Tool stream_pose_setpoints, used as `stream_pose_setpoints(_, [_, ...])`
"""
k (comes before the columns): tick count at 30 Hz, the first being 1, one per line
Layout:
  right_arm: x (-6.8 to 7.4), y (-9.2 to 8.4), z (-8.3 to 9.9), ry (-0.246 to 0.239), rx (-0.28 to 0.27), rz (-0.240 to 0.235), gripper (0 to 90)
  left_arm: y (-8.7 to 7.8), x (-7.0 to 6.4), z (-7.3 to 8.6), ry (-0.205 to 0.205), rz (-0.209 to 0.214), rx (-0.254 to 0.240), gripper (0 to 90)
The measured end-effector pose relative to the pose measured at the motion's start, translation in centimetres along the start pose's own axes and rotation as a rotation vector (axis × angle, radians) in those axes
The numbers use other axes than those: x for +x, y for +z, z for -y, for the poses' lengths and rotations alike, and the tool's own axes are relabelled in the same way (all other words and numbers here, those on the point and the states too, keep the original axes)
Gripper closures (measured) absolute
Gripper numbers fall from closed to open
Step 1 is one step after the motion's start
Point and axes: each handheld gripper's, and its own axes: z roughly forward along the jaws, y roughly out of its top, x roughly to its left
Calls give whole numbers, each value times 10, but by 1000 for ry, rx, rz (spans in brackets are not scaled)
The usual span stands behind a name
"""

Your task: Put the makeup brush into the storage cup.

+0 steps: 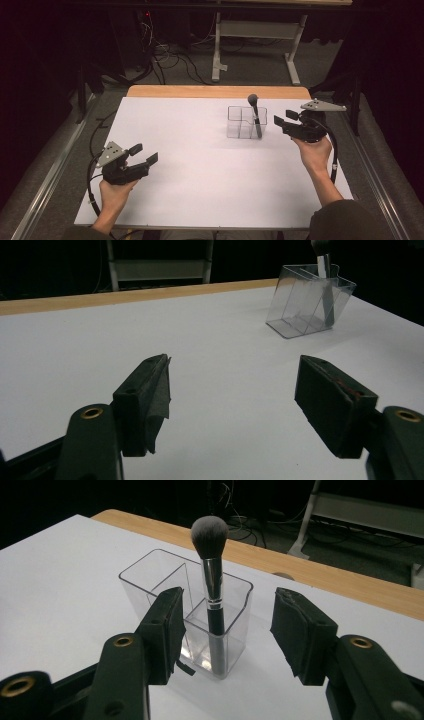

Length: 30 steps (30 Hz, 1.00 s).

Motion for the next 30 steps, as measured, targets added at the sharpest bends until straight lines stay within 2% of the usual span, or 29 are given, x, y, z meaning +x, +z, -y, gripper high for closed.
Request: stream_pose_setpoints(30, [-5,-27,31,27,-13,-30,457,0,0,0,1,-1,3,304])
